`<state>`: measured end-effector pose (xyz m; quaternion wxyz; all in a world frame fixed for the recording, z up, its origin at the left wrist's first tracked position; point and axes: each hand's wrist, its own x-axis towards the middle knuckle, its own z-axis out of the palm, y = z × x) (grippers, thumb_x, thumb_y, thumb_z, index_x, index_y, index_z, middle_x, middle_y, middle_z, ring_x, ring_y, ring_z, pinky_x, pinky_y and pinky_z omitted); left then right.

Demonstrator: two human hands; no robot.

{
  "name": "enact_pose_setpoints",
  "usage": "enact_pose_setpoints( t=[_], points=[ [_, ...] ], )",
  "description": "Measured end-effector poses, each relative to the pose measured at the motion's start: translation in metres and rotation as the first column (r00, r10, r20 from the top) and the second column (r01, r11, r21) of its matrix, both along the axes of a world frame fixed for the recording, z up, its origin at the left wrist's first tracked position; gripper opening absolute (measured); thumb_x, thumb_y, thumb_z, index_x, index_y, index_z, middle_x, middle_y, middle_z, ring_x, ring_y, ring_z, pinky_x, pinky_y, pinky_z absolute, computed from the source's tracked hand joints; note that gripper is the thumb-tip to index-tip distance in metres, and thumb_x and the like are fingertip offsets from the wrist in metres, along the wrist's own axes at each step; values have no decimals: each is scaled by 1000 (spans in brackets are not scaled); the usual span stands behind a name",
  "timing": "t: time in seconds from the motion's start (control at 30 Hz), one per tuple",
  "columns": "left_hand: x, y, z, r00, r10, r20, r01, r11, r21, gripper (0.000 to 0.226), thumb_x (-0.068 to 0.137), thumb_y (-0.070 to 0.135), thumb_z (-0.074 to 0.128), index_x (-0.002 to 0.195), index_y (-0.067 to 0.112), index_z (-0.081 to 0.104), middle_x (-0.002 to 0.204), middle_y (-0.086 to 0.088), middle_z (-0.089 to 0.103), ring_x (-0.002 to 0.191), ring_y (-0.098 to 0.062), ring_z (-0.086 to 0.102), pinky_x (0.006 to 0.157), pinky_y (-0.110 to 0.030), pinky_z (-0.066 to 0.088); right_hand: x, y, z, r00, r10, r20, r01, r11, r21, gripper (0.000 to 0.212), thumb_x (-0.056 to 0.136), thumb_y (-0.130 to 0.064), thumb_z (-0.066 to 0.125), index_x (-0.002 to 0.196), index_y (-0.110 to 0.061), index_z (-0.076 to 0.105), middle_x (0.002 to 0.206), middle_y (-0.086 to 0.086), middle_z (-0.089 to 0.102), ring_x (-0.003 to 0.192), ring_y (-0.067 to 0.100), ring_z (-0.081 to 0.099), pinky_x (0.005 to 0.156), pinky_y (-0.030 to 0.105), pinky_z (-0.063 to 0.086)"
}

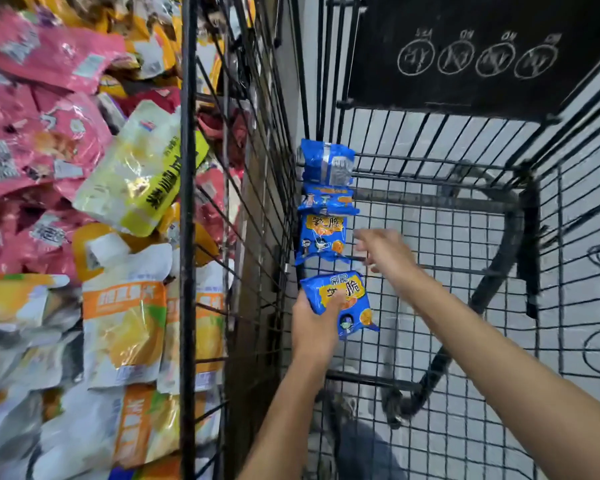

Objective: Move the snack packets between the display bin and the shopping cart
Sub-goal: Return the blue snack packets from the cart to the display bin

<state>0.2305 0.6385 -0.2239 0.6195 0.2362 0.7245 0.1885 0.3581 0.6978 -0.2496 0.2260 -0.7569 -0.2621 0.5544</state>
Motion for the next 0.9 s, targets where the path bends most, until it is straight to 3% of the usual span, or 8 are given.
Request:
enact_pose_setpoints(
  t=[0.17,0.23,0.33,0.5,0.63,0.73,0.8,0.9],
  points=[
    [4,-13,-18,994,97,-43,-102,987,-121,23,90,22,62,111,14,57,106,-8,68,96,-26,66,89,-46,53,-38,37,-40,981,87,172,-80,996,-51,46,66,-58,73,67,-20,46,70,-4,53,69,18,52,54,27,35],
    [3,-16,-24,992,114,-45,-119,984,-133,11,91,21,61,101,22,56,100,-3,67,93,-23,66,89,-47,53,-47,38,-49,971,43,237,-31,998,-56,55,59,-56,79,64,-21,38,68,-5,48,62,15,46,50,28,32],
    [-1,-20,-31,989,138,-48,-144,979,-145,11,92,22,59,100,24,52,98,-3,65,90,-22,65,83,-43,56,-47,37,-55,972,-82,220,100,993,-70,48,57,-48,84,62,-17,49,64,-4,53,59,15,52,45,26,33],
    [-6,-19,-33,987,157,-20,-158,969,-189,25,95,21,53,119,19,47,100,-4,61,73,-13,61,50,-25,50,-20,6,-46,957,-291,-7,291,956,-25,28,69,-20,81,88,-12,61,89,5,67,73,18,65,70,36,56],
    [-9,-12,-32,984,176,-10,-173,954,-245,40,96,28,49,134,17,42,103,-7,61,80,-20,61,63,-30,51,17,-35,-15,980,-125,-152,118,992,-51,14,81,-28,70,86,-19,60,81,-3,67,72,11,61,62,26,42],
    [-11,-7,-26,971,211,112,-176,948,-265,38,92,49,48,118,23,55,104,-3,68,80,-15,66,52,-25,51,19,-57,1,973,-25,-229,0,994,-109,12,88,-28,61,88,-17,64,78,-2,68,71,11,61,68,27,45],
    [-9,-4,-24,968,175,177,-138,969,-205,37,86,48,59,114,24,55,99,1,71,77,-11,70,47,-22,52,9,-62,2,978,33,-204,-63,988,-142,24,92,-30,56,76,-13,63,75,4,67,68,17,59,69,30,46],
    [-6,-2,-25,968,155,195,-134,984,-119,42,81,25,72,117,19,51,93,5,70,65,-4,70,47,-19,51,0,-44,-8,998,-41,50,45,996,-80,40,91,-42,50,74,-8,65,75,10,68,75,29,63,73,34,47]
  ],
)
